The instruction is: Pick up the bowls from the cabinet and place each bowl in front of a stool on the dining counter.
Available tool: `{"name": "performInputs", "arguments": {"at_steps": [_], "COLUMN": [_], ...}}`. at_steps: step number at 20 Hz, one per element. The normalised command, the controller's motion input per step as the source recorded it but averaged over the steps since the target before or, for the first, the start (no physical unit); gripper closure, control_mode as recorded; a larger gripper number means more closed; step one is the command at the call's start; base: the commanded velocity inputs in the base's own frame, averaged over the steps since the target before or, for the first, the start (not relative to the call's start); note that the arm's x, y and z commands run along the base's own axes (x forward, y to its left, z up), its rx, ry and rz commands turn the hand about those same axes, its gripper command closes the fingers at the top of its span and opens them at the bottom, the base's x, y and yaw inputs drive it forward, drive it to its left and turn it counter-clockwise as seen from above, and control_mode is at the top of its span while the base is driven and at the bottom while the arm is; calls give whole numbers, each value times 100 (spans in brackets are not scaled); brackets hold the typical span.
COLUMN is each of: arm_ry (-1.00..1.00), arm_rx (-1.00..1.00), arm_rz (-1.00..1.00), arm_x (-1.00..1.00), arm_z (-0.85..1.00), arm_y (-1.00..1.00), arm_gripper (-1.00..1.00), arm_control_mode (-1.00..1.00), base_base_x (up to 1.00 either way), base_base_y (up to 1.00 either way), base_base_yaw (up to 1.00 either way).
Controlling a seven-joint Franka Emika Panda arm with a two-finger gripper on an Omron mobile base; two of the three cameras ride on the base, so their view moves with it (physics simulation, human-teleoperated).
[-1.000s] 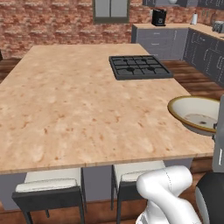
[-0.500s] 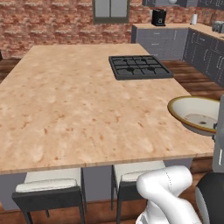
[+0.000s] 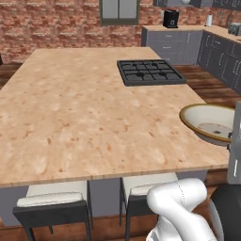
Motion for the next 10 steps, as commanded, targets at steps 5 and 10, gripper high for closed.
{"name": "performInputs", "arguments": {"at_steps": [5,10], "arm_ry": [2,11], "arm_rx": [0,2], "arm_rz": [-4,-18], "arm_x": [42,55], "arm_z": [-11,0], "arm_y": [16,12], "arm_gripper": [100,100], "arm_control_mode": [-100,-100], "base_base_x": [0,0], "base_base_y": [0,0], "base_base_yaw": [0,0]}}
